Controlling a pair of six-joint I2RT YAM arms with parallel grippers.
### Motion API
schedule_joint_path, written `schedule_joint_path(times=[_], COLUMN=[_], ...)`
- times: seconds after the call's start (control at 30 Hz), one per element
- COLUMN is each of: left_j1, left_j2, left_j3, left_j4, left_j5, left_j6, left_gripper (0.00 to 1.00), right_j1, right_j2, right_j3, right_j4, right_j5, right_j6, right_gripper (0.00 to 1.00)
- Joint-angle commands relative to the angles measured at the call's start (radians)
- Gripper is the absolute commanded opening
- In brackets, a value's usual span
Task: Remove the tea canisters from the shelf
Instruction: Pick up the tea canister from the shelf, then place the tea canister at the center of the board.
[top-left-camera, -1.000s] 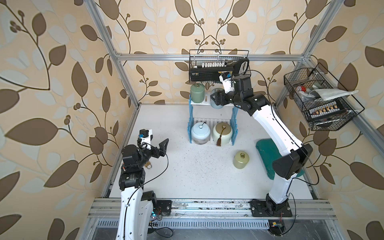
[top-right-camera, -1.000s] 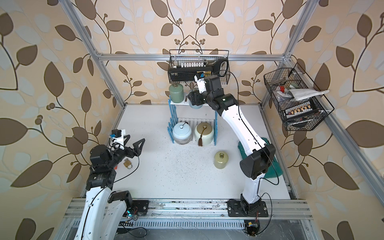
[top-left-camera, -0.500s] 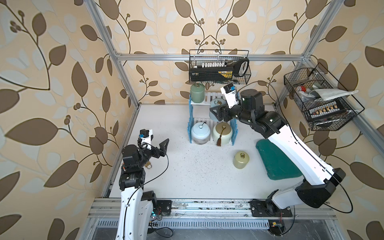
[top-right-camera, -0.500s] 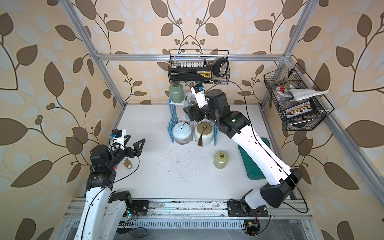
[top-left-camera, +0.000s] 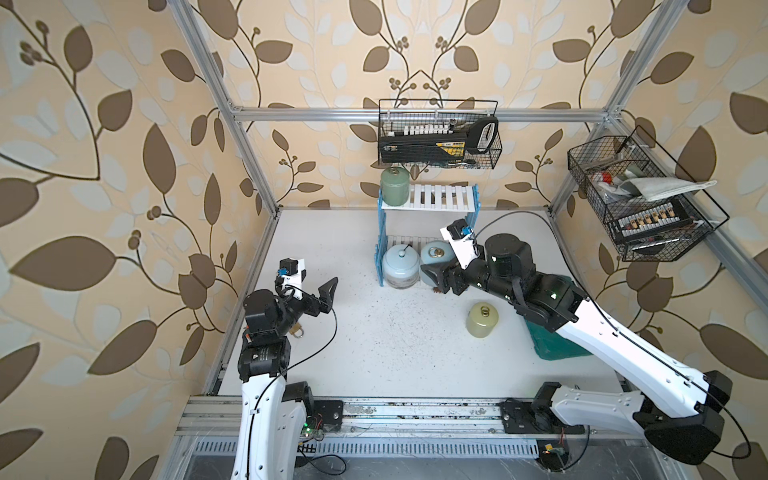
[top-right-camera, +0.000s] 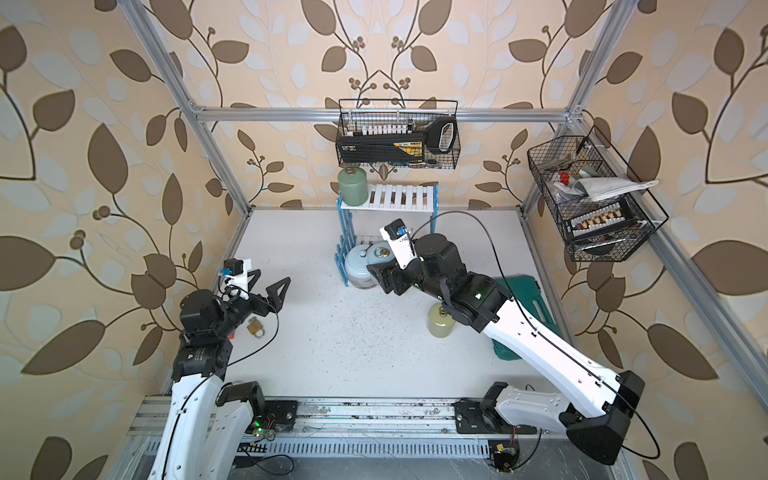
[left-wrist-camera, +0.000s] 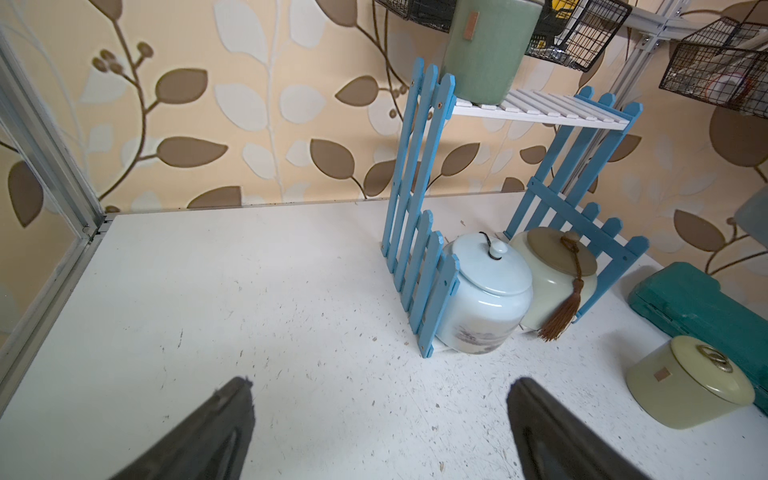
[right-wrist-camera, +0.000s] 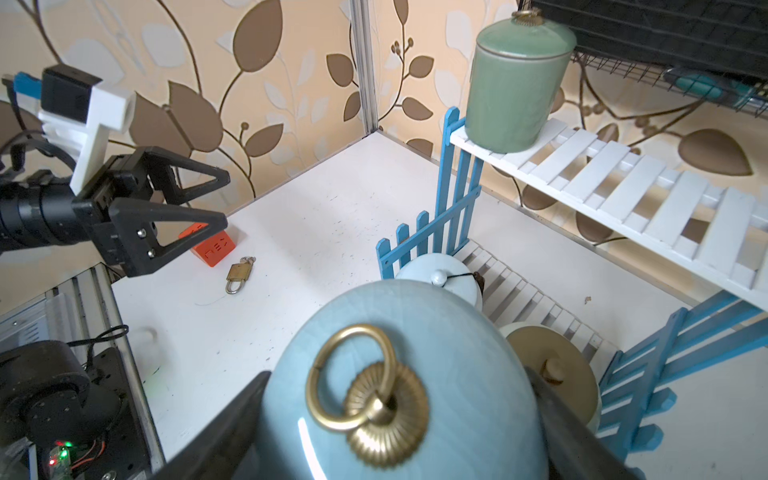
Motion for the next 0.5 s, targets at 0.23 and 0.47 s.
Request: schedule_joint_path(times=[0.23,0.47], left_j1=[0.007,0.007], left_j2=[-0.006,-0.001], left_j3=[0.008,0.011], left_j4=[0.024,0.024], left_j5=[0.003,0.006], left_j6=[0.006,0.002], left_gripper=[0.99,0.99], right_j1=[0.021,0.031], right_j2=[-0.158,-0.169], right_j3=[-0.321,-0.470], right_j4=[0.293,0.389], right_j5=[0.040,0.085], right_j6=[0.049,0.076], right_gripper=[0.57,0.57])
